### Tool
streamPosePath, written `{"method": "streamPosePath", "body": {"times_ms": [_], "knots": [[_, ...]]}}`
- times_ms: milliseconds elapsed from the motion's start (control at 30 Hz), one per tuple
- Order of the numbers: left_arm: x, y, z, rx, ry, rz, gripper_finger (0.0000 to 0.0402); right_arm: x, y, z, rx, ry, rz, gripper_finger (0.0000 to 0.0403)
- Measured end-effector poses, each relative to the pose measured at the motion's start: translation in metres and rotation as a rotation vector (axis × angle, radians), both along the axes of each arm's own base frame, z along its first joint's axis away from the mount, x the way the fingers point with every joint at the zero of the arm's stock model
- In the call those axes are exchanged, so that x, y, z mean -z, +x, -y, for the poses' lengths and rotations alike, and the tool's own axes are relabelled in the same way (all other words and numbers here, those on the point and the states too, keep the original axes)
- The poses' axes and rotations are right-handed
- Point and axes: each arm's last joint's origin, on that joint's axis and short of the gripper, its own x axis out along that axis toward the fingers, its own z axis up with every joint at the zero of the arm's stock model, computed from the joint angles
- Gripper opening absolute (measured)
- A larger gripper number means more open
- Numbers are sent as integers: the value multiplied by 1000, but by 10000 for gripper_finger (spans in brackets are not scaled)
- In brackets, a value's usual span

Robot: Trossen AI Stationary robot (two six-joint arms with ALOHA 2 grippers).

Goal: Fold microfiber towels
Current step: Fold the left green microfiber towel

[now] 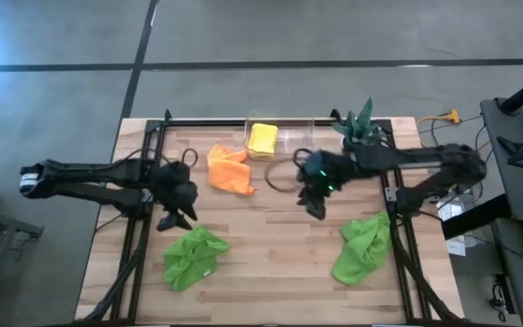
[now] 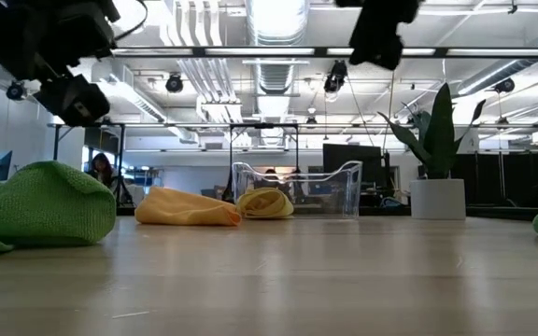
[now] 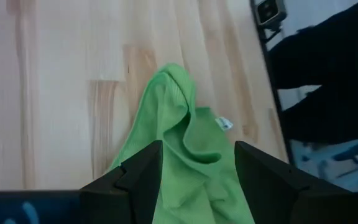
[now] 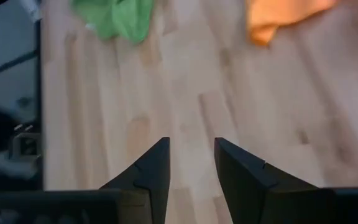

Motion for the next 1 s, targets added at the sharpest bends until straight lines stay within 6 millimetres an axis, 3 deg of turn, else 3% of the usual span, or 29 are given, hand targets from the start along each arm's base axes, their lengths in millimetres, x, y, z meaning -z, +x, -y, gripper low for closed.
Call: {"method": "streamPosePath", "body": {"times_ms": [200, 433, 667, 833, 1000], "knots": [[2, 19, 30, 56, 85, 68, 185, 2, -44, -26, 131, -122, 137, 116], [25, 46, 63, 85, 243, 63, 185, 21, -84, -22, 238, -80, 160, 116], [42, 79, 86, 64, 347, -20, 185, 28, -107, -19, 291, -12, 184, 116], [47, 98, 107, 113, 368, -45, 185, 22, -117, -18, 269, 6, 227, 116], [52, 110, 122, 68, 559, -77, 174, 16, -126, -17, 240, -7, 266, 116]]}}
